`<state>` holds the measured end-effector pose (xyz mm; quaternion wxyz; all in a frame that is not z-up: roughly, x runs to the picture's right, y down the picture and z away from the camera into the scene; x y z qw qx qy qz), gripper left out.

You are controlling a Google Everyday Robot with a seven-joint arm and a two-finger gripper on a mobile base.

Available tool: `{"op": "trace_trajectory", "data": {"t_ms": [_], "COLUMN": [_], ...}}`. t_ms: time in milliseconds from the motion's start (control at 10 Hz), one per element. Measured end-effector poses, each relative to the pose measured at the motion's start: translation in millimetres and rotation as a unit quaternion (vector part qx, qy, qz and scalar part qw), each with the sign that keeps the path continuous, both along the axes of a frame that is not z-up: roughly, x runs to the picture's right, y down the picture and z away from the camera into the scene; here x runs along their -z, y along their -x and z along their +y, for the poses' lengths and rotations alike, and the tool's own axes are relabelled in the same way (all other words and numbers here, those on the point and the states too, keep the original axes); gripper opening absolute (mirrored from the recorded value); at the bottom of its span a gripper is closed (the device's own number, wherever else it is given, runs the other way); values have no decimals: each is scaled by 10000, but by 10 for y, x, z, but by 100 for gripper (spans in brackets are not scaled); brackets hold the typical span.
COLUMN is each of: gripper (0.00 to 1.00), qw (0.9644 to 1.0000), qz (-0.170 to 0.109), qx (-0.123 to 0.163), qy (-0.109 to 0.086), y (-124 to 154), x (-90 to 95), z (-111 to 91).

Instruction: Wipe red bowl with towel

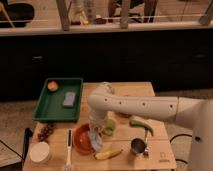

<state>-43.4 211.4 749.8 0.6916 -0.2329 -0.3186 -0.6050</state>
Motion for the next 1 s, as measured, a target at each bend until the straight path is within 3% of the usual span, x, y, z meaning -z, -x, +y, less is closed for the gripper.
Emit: {"op": "trace_trajectory", "data": {"t_ms": [300, 500, 700, 1000], "gripper": [0, 0, 0, 0], "qw": [9998, 9998, 9994, 9982], "qz": [80, -47, -305, -508], "qx": [-120, -68, 113, 323], "qy": [-143, -156, -87, 43], "y": [22, 188, 449, 555], "x": [-122, -175, -200, -198], "z": [-213, -281, -272, -191]}}
